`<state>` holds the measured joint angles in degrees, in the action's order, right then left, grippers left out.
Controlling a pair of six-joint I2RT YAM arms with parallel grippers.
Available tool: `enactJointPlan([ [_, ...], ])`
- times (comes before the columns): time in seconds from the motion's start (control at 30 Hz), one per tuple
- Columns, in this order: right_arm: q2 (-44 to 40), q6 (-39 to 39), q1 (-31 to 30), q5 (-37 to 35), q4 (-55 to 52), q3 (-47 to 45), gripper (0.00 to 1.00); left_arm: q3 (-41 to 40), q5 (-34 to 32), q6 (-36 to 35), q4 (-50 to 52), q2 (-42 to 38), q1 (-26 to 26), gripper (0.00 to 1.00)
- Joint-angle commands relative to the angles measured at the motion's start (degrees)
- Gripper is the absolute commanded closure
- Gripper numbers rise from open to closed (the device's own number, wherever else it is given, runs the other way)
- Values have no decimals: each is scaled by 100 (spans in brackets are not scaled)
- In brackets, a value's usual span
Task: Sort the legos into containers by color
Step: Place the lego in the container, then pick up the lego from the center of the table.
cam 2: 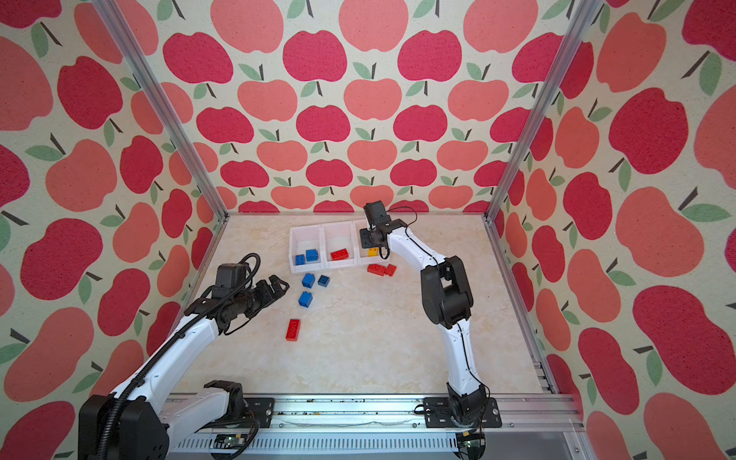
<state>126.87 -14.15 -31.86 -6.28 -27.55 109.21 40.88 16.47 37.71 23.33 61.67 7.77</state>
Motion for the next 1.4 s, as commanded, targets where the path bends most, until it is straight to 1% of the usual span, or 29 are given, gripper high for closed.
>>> enactJointPlan([
  [0.0,227,-4,17,179,-88,364,70,218,-55,-1,-77,38,21,1],
  [0.13,428,-43,21,270,-195,619,68,218,-72,-15,-43,38,22,1],
  [0.37,563,-56,13,387,-331,842,49,240,-82,-15,-14,21,19,1],
  [0.73,224,-75,17,355,-253,625,48,271,-91,-26,20,-12,24,1],
  [0.9,-40,-87,15,406,-165,324,47,286,-98,-21,15,-6,56,1],
  [0.97,-221,-97,21,409,-133,129,45,297,-106,-23,18,12,65,1],
  [1.1,-670,-128,-11,409,10,-451,42,340,-139,-59,59,38,110,1],
  [1.33,-1538,-127,-167,382,75,-1470,34,394,-257,-203,374,38,341,1],
  [1.37,-1672,-133,-190,377,68,-1609,32,394,-276,-223,448,161,385,1],
])
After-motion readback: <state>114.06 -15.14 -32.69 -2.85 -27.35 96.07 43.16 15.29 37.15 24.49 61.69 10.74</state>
